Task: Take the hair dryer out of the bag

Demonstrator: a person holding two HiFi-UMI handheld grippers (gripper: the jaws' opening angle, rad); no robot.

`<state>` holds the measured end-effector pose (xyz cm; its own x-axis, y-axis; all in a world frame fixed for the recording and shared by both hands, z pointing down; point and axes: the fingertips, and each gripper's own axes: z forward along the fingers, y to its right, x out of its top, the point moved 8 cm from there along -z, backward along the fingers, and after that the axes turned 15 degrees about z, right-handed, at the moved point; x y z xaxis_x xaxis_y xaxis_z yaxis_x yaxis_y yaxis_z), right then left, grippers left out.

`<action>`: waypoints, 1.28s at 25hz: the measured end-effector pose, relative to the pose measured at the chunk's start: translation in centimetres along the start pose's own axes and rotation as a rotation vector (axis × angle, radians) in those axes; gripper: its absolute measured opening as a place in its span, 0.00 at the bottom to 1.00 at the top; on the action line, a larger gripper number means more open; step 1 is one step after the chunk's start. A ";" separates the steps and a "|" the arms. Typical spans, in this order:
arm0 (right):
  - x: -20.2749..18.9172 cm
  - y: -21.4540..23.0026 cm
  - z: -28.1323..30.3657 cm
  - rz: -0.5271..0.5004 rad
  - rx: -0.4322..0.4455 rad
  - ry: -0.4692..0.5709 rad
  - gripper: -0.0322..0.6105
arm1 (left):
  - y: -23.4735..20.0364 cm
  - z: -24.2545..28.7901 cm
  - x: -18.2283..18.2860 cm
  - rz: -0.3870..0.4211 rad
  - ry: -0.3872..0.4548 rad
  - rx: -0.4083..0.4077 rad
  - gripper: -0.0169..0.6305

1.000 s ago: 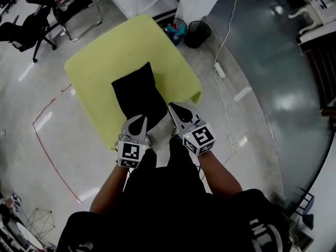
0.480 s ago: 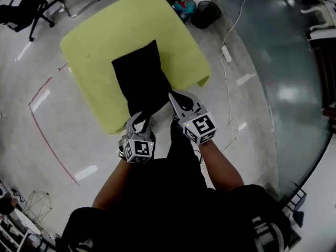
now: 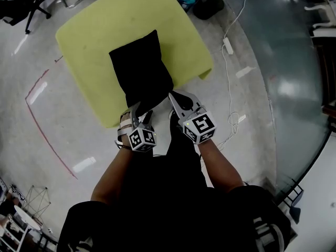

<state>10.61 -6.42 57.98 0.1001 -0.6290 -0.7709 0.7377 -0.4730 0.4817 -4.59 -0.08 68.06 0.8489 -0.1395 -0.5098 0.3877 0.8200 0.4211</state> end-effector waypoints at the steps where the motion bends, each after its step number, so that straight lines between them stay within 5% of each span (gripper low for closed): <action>1: -0.4 0.2 -0.1 0.006 -0.004 -0.007 0.06 | -0.1 0.3 0.0 0.007 0.002 0.010 0.45; 10: -3.2 1.7 -0.8 0.042 -0.026 -0.078 0.06 | -2.4 -0.2 1.1 -0.031 0.070 0.080 0.26; 14: -4.6 1.8 -0.8 0.041 -0.018 -0.122 0.06 | -4.5 -1.3 2.2 -0.064 0.099 0.140 0.06; 19: -6.0 1.3 -0.1 0.018 0.012 -0.174 0.06 | -7.1 -0.6 3.6 -0.105 0.141 0.113 0.05; 24: -6.0 0.9 1.4 0.105 0.038 -0.160 0.06 | -10.0 -0.3 4.8 -0.154 0.199 0.086 0.05; 32: -5.0 0.1 4.9 -0.023 -0.009 -0.163 0.06 | -14.4 0.1 5.1 -0.216 0.251 0.034 0.05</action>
<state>6.92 -6.32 63.89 -0.0261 -0.7103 -0.7034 0.7449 -0.4830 0.4602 -5.83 -12.69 59.46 0.6325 -0.1636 -0.7571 0.5642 0.7670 0.3056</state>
